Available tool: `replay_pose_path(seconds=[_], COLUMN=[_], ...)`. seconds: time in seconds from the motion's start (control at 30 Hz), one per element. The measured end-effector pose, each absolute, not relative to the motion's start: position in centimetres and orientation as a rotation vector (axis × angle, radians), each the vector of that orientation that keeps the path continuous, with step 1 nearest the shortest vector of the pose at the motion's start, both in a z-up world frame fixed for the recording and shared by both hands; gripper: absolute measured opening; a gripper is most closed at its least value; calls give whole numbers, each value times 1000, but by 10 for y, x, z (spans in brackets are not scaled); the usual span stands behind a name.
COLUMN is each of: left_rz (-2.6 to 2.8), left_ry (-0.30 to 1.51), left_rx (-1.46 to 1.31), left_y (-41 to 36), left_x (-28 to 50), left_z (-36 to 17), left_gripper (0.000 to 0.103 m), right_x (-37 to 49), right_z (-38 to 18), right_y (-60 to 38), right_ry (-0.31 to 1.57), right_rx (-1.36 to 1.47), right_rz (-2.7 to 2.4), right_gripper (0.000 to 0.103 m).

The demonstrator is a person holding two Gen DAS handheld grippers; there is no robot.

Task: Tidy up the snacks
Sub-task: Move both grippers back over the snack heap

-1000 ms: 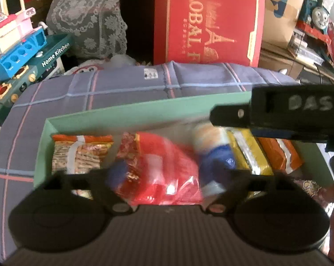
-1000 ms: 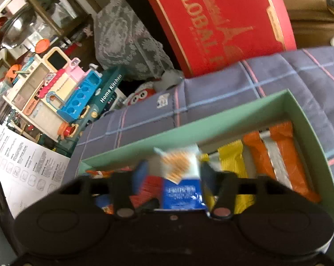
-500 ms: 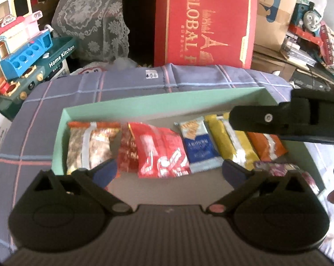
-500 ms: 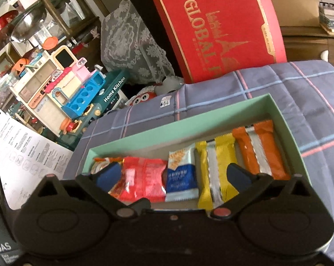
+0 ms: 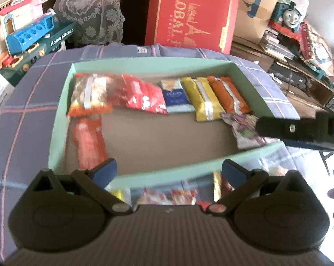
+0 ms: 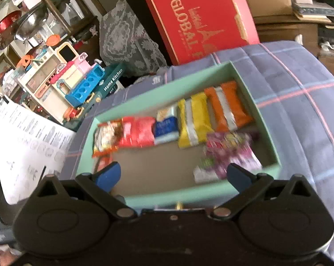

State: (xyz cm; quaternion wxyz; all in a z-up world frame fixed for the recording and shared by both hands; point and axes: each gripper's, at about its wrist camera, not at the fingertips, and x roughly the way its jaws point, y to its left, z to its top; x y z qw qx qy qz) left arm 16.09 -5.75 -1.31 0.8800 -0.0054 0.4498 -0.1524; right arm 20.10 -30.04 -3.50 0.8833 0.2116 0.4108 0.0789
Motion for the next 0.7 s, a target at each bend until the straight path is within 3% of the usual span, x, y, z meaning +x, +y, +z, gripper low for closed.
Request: replay_pose_path(seconds=[0.33, 0.7], left_rz=[-360, -369], left_ry=[1021, 1119], left_rx=[36, 126], left_y=[-71, -92], left_x=[103, 80], left_z=[-37, -72], left_gripper=[103, 103], right_x=[140, 136], right_z=[-63, -89], right_y=[-326, -327], right_ry=[900, 919], right_rx=[506, 487], right_rz=[131, 148], right_gripper=[103, 103])
